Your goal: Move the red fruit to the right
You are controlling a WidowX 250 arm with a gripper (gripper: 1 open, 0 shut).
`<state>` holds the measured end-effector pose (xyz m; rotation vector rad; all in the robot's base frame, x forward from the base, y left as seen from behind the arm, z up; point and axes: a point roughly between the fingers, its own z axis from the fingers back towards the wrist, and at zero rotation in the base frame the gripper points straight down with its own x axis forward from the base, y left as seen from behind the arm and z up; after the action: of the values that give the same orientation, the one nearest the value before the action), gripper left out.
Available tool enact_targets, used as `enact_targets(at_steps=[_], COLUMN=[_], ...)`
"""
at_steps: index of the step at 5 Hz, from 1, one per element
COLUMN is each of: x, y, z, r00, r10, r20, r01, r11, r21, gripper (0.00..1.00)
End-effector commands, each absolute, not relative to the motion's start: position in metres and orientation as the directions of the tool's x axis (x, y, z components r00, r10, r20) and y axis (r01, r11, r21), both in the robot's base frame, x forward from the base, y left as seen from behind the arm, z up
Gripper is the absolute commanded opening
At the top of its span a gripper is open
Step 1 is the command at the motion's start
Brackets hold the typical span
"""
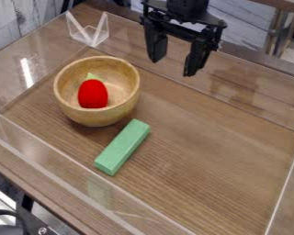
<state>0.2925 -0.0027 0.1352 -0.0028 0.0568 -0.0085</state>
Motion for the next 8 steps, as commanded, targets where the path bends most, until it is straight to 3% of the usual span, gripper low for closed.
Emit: enact_targets(at_steps=[1,5,8], x=[0.288,0.248,0.258], y=[0.001,0.108,0.107], z=[0.125,0.112,0.083], r00=[0.996,1.000,0.996], r10=[-0.009,0.013,0.088], r20=[-0.085,0.001,0.025], r01=[0.008,-0.013,-0.088], r11=[1.000,1.000,0.996], r21=[-0.005,-0.027,-0.009], gripper=[1.00,1.00,1.00])
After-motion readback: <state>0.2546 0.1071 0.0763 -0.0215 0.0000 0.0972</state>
